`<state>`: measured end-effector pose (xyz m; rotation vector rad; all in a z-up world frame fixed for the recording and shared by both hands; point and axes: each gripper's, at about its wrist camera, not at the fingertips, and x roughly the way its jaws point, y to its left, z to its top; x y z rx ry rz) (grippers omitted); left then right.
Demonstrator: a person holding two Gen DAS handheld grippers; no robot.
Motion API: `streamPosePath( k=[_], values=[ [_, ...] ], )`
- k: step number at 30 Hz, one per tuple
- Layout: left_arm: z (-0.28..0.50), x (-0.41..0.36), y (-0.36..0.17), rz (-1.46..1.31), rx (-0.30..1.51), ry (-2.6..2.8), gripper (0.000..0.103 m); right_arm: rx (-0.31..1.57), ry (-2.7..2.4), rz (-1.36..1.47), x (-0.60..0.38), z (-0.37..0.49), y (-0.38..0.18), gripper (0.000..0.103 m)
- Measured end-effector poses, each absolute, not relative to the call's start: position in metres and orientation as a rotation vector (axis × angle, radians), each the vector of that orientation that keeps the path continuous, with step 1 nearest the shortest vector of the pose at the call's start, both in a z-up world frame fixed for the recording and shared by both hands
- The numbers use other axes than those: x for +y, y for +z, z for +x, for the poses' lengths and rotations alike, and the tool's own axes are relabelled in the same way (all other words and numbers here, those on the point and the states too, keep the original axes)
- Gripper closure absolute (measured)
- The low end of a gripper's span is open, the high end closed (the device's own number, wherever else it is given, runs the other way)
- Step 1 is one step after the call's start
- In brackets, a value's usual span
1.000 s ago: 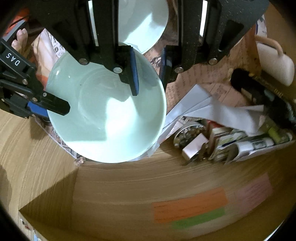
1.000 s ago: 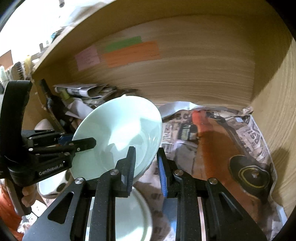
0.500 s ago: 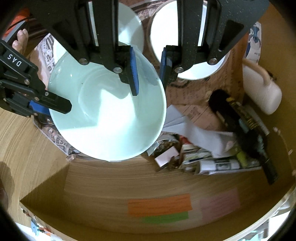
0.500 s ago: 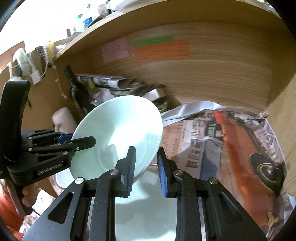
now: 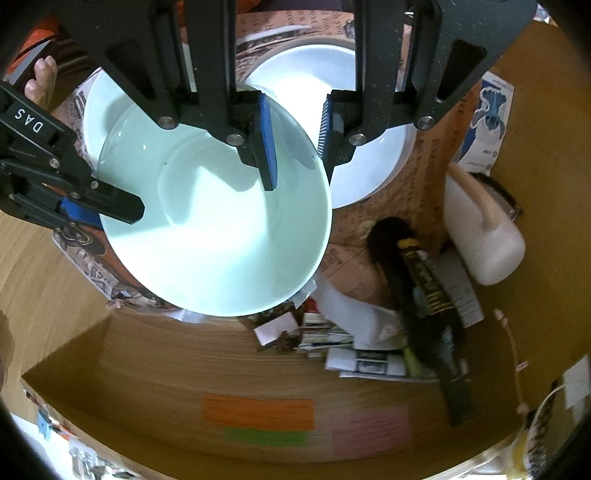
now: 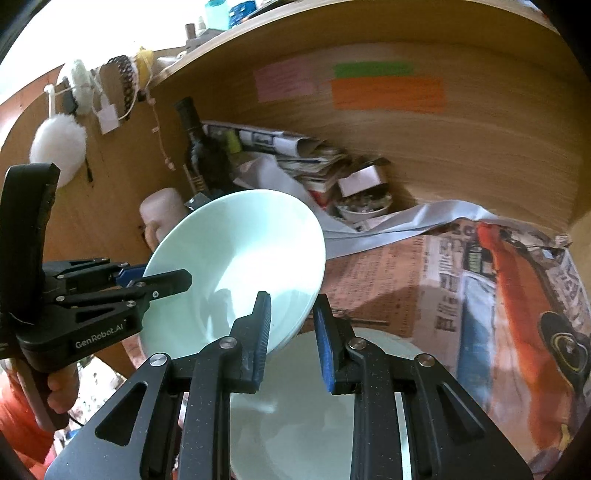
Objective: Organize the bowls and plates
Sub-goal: 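Lower the mint green bowl into the white bowl and open both grippers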
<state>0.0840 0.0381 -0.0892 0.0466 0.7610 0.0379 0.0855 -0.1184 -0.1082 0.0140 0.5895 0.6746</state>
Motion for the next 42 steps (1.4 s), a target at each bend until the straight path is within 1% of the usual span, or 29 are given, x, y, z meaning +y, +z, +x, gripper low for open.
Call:
streamPosePath(
  k=[21,32,39,42],
  values=[
    [0.068,0.094,-0.12,-0.037,0.823,0.12,0.082,0.674,0.746,-0.049,-0.06,0.089,-0.129,0.081],
    [0.067,0.104,-0.13,-0.035,0.841,0.149,0.082,0.717,0.763,-0.076,-0.047,0.091,-0.138,0.081],
    [0.069,0.106,-0.136,-0.029,0.855,0.156,0.082,0.708,0.757,-0.102,-0.045,0.09,-0.138,0.081],
    [0.069,0.105,-0.136,-0.015,0.852,0.158,0.082,0.705,0.752,-0.109,-0.045,0.091,-0.138,0.079]
  ],
)
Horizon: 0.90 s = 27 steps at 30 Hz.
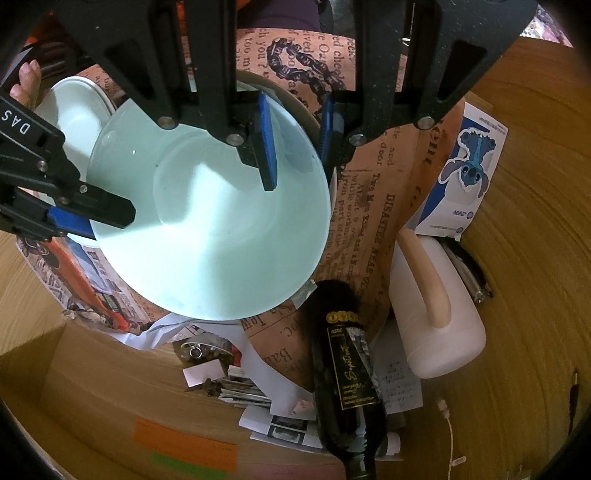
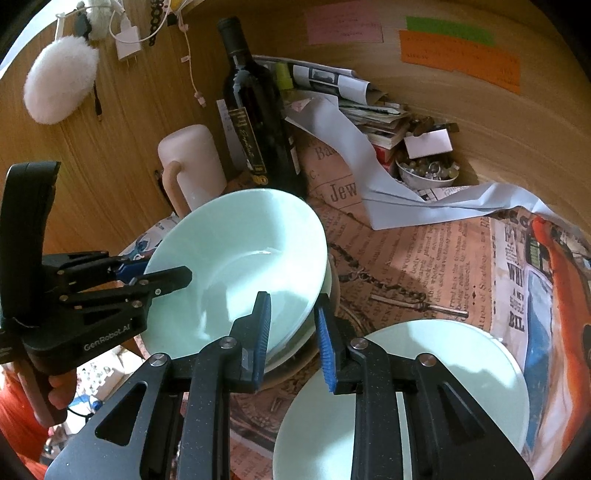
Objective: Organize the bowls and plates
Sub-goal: 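Lower the mint green bowl into the white bowl and open both grippers, then grasp the rim of the nested bowl stack with both grippers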
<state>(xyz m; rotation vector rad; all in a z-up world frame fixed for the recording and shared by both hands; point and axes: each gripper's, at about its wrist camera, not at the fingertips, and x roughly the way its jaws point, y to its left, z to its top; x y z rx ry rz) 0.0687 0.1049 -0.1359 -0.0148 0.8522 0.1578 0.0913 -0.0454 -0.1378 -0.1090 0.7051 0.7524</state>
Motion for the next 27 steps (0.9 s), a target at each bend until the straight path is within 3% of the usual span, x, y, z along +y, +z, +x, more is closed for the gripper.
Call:
streamPosePath(
  k=[14,16,18,20,23,25,27],
  values=[
    [0.073,0.108,-0.135,-0.019,0.857,0.154,0.077,0.686,0.731,-0.169,-0.041,0.095,-0.142,0.072],
    [0.072,0.106,-0.133,-0.009,0.843,0.151,0.056,0.675,0.734,-0.168,-0.042,0.093,-0.139,0.069],
    [0.067,0.104,-0.128,0.014,0.797,0.169,0.043,0.655,0.737,-0.168,-0.043,0.091,-0.135,0.061],
    [0.062,0.101,-0.121,0.036,0.756,0.172,0.043,0.631,0.732,-0.168,-0.044,0.088,-0.13,0.05],
    [0.059,0.102,-0.116,0.032,0.745,0.162,0.04,0.619,0.731,-0.167,-0.047,0.088,-0.125,0.046],
    [0.058,0.108,-0.115,0.004,0.748,0.164,0.03,0.624,0.732,-0.161,-0.05,0.089,-0.124,0.04],
    [0.057,0.114,-0.115,-0.025,0.75,0.165,0.029,0.632,0.724,-0.156,-0.052,0.092,-0.126,0.036]
  ],
)
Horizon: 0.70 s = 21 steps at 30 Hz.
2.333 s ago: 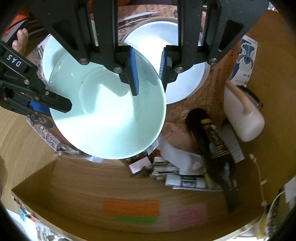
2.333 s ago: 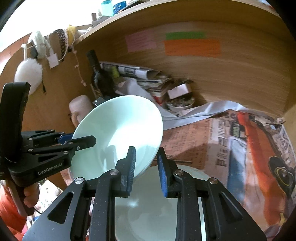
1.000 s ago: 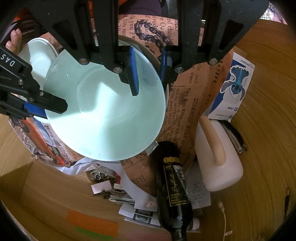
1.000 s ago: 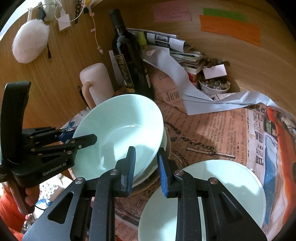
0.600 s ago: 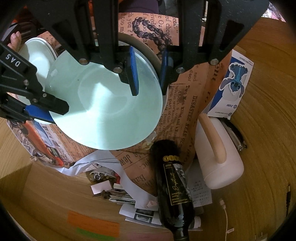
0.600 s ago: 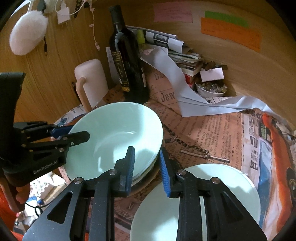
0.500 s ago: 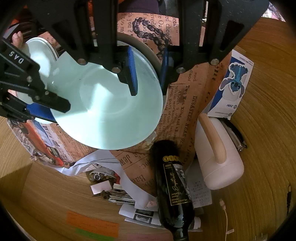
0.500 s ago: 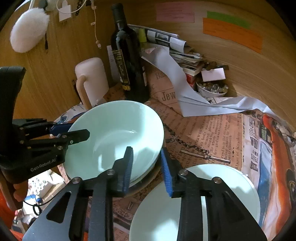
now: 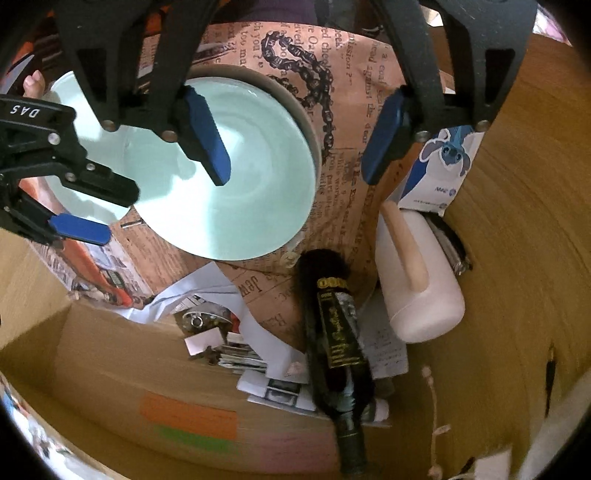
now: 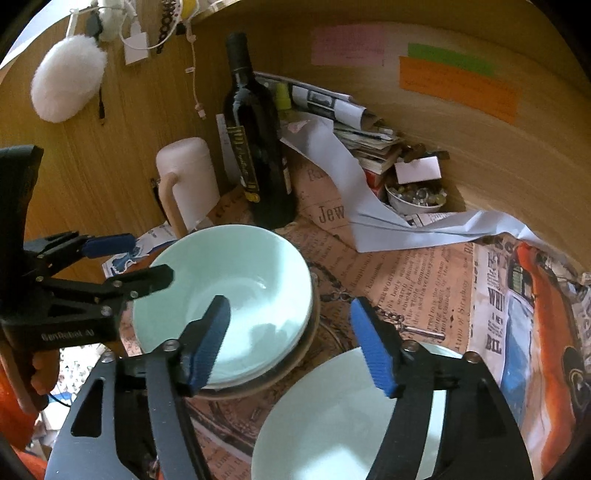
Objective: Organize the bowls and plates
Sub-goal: 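Grasp the rim of the nested bowl stack with both grippers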
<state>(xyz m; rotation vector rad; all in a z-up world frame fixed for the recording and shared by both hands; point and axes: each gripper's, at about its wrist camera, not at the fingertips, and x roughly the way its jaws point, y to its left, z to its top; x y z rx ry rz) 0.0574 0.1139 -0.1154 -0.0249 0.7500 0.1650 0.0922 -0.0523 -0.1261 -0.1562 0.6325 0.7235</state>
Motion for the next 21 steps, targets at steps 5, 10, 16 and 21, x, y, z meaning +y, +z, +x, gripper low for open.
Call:
streamPosePath(
  k=[5,10,16,21],
  values=[
    [0.058,0.13,-0.125,-0.1,0.792,0.153,0.029,0.717,0.74,-0.122,-0.054,0.106,-0.136,0.036],
    [0.059,0.138,-0.136,-0.165,0.844,0.106,0.029,0.796,0.76,-0.088,-0.052,0.117,-0.147,0.036],
    [0.061,0.138,-0.143,-0.204,0.878,0.052,0.029,0.835,0.768,-0.092,-0.044,0.121,-0.152,0.036],
    [0.066,0.138,-0.147,-0.222,0.89,0.031,0.029,0.871,0.777,-0.098,-0.037,0.125,-0.157,0.045]
  ],
)
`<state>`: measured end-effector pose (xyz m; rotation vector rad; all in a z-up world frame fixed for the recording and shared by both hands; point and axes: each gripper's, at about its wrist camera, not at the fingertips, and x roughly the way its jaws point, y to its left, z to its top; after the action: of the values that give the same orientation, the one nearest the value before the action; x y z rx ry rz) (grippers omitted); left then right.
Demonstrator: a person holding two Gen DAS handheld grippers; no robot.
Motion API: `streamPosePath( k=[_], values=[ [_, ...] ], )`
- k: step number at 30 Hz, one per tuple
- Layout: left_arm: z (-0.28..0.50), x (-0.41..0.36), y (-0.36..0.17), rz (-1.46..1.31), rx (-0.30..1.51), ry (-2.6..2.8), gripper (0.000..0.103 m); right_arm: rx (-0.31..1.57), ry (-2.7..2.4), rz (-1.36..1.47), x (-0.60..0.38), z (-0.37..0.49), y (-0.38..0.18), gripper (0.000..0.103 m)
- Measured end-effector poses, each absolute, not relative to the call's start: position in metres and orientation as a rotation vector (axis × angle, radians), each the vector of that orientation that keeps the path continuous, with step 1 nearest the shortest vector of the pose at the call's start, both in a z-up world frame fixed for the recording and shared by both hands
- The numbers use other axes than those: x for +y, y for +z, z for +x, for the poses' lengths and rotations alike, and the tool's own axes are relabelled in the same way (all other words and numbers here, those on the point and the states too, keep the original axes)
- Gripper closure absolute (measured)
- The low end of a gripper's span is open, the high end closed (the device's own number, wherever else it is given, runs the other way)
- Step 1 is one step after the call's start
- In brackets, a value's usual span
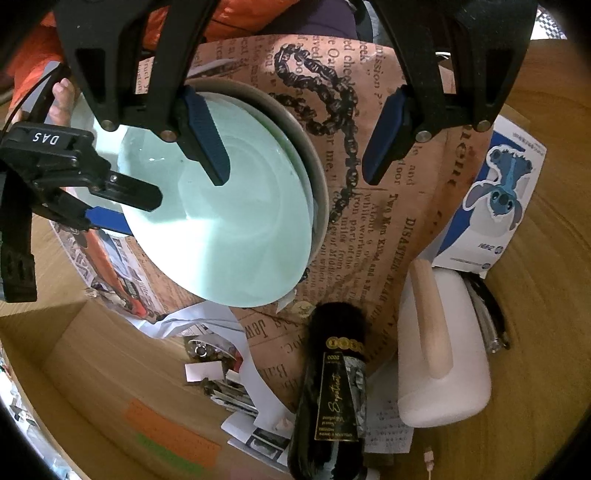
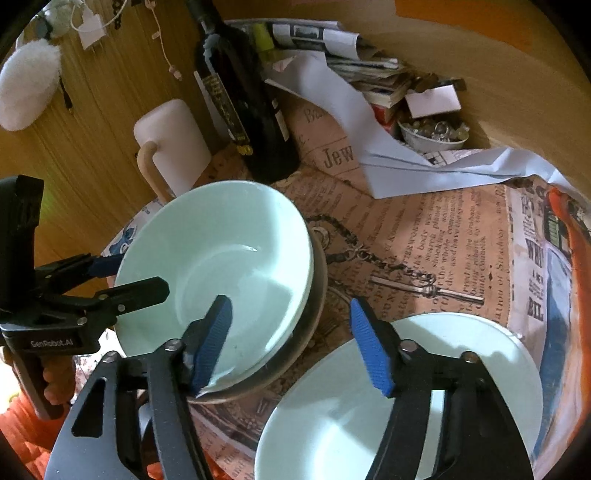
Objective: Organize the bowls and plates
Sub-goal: 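Grasp the rim of the nested bowl stack with both grippers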
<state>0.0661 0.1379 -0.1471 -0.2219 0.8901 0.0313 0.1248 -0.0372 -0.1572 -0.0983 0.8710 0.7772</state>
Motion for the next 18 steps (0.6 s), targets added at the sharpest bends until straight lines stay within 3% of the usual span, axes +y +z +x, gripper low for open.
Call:
streamPosePath(
  k=[5,8,13,18],
  values=[
    [0.073,0.137,-0.152,-0.229,0.902,0.015,0.031,0.919,0.783,-0.084,-0.032,0.132,-0.167,0.057],
    [0.076,0.138,-0.156,-0.229,0.916,0.005,0.042,0.938,0.807,-0.07,-0.029,0.135,-0.17,0.064],
    [0.082,0.139,-0.161,-0.262,0.946,-0.039,0.058,0.944,0.805,-0.079,-0.026,0.135,-0.172,0.065],
    [0.083,0.133,-0.161,-0.228,0.95,-0.026,0.06,0.937,0.784,-0.087,-0.024,0.133,-0.173,0.066]
  ],
)
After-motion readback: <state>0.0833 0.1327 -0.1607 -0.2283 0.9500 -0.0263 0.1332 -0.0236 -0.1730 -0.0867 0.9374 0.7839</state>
